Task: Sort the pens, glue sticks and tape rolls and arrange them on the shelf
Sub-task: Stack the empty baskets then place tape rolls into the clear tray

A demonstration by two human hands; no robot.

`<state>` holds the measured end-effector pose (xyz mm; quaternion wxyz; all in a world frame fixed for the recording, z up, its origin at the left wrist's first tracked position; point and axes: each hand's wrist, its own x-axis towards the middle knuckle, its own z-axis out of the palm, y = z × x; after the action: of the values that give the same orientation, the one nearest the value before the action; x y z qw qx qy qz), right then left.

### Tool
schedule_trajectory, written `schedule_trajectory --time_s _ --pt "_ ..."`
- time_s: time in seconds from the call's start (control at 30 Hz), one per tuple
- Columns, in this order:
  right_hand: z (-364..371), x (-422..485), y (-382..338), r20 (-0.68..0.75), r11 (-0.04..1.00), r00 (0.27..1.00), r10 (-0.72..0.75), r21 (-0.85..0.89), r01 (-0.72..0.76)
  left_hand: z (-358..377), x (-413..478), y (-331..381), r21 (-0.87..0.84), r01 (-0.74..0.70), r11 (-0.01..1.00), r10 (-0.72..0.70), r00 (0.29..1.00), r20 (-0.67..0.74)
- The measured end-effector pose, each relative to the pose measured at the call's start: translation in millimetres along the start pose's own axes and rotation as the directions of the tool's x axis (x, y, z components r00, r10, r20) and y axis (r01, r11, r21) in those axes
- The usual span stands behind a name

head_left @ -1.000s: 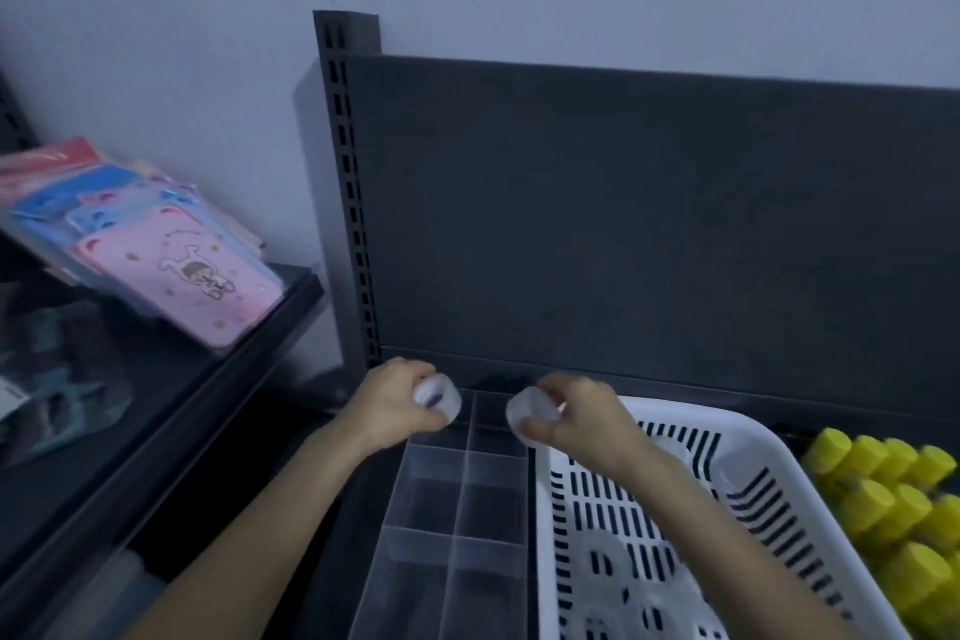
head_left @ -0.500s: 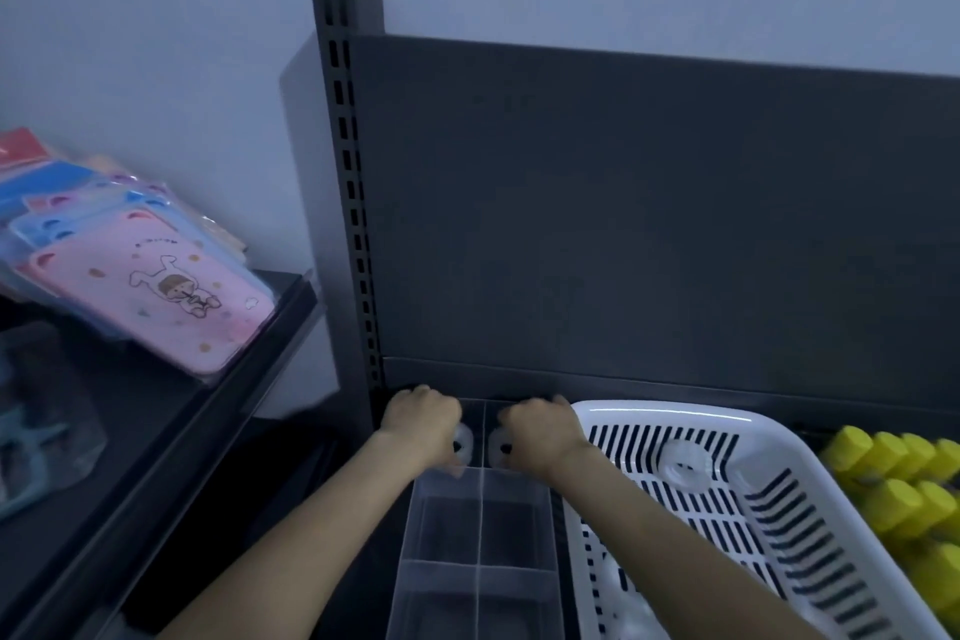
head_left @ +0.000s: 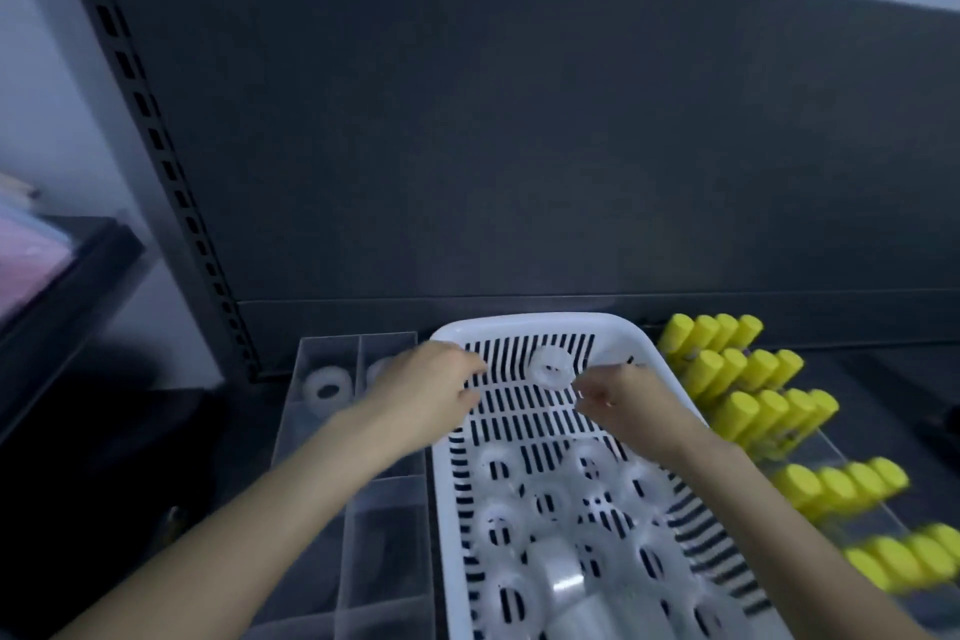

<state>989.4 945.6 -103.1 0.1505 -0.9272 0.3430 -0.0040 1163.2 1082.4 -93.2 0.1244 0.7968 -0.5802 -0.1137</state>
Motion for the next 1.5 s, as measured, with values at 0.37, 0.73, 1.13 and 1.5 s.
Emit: schedule_trajectory --time_s 0.37,0.73,1.13,1.5 --pt "23 -39 32 0.253 0.999 0.967 -0.014 -0.024 0.021 36 9 45 0.227 -0.166 0.960 0.002 0.812 0.584" --pt "47 -28 30 0.138 0.999 0.990 -0.013 0.038 0.008 48 2 44 0.342 -0.227 0.912 0.007 0.841 0.541" --pt "37 -41 -2 0.297 0.965 0.931 -0.210 0.218 0.148 41 -23 56 0.210 -0.197 0.958 0.024 0.781 0.624" --pt "33 -32 14 0.114 0.978 0.990 -0.083 0.200 0.059 43 -10 58 0.108 -0.072 0.992 0.000 0.832 0.555"
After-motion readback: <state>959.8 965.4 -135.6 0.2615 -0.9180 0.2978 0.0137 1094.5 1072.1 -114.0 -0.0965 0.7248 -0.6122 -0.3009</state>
